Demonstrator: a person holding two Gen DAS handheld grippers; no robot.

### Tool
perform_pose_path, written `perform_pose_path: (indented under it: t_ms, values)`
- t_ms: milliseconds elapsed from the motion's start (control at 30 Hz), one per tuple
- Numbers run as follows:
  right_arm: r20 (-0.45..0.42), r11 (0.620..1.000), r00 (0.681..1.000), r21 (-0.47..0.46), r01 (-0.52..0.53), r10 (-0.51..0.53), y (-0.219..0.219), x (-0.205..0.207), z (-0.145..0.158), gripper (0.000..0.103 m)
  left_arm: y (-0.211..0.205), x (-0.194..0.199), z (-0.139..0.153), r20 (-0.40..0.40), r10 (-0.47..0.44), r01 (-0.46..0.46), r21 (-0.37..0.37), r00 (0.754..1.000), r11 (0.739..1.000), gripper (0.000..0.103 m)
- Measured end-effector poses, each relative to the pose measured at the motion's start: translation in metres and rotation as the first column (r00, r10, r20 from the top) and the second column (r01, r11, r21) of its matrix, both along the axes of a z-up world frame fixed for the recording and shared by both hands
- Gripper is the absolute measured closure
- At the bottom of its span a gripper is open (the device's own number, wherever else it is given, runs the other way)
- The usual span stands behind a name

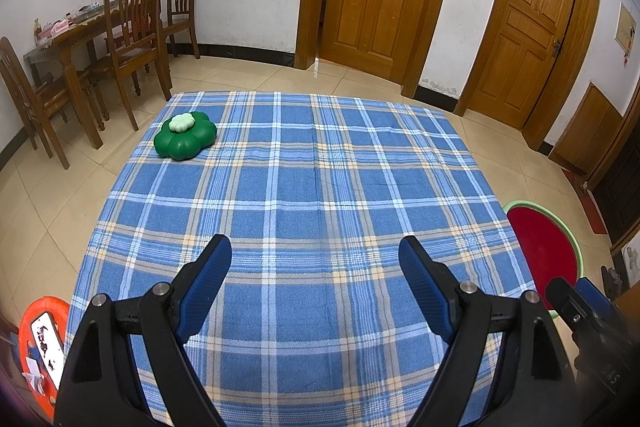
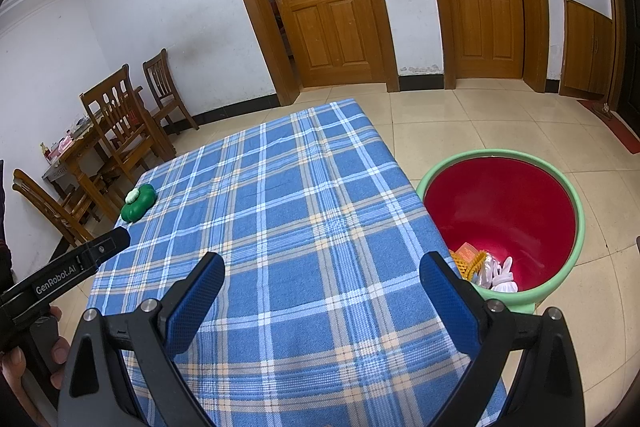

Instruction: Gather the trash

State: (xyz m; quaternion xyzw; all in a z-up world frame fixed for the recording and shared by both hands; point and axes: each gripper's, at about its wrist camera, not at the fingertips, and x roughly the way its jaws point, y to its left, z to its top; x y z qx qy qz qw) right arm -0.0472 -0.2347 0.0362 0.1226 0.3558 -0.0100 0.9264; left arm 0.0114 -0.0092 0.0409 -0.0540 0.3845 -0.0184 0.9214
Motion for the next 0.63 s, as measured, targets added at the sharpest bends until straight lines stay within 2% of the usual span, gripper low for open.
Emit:
perform_pose_path:
  t_ms: [300,633]
  values:
    - [-0.007,1.000,1.000,0.000,0.003,-0.003,0.001,0.000,-0.002,0.003,0.001,0.000,-0.001,-0.005,0.001,-0.001,0.000,1.000,1.000,0.018]
    - [-0.059,1.000,0.998,-0.021,0.007,-0.008,0.009,0.013,-0.023,0.003,0.009,0.006,-0.020,-0.042,0.017,-0.017,0.015,0.999,1.000,0.018]
